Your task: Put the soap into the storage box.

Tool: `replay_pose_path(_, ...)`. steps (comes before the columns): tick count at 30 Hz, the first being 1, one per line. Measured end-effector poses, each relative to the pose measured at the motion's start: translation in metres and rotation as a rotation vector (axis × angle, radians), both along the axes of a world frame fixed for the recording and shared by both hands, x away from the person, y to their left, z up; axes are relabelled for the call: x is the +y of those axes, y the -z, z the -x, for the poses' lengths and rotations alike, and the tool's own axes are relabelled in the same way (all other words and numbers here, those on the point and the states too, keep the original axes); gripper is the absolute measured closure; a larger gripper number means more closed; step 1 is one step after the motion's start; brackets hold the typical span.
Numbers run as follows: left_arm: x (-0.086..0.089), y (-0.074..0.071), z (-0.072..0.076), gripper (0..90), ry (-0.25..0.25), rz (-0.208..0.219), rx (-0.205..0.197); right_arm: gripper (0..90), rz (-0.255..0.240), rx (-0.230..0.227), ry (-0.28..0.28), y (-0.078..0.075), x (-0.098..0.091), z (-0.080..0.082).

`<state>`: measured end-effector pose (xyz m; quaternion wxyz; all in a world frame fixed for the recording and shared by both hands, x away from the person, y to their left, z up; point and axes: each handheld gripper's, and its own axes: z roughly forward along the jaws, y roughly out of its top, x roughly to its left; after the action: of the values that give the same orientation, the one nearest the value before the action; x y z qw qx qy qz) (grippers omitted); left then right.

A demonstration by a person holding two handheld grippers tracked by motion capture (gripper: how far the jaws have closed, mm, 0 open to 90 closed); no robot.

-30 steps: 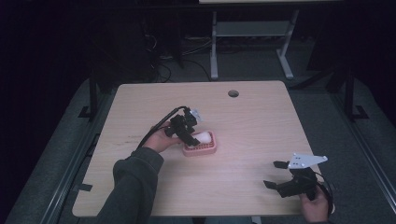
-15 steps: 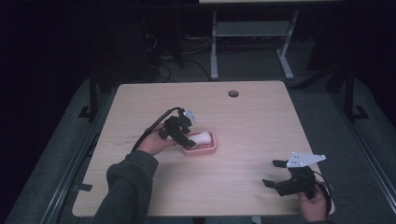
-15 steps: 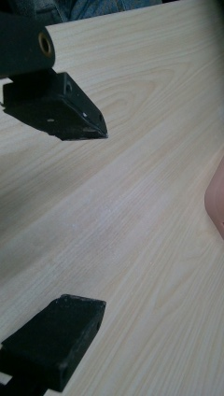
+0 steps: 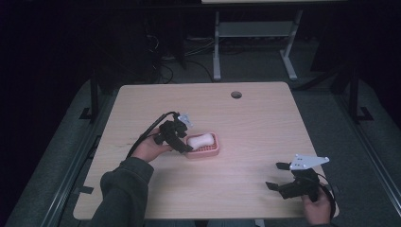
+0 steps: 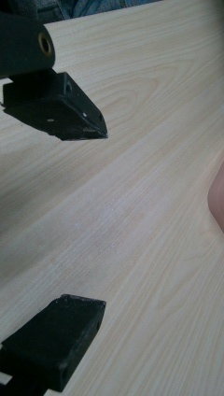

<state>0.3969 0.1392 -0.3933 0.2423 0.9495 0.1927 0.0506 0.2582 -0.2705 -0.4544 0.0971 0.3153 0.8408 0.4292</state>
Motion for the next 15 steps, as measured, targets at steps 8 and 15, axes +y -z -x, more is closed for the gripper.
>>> replay_pose_path(8,0.01,0.004,0.005,32.2,-0.009,0.005,0.016,14.2,0.003,0.002,0.005,0.0,0.0,0.0)
replay_pose_path(15,0.02,0.004,0.012,32.3,-0.001,0.006,0.005,14.2,0.005,0.002,0.007,0.001,0.0,0.0)
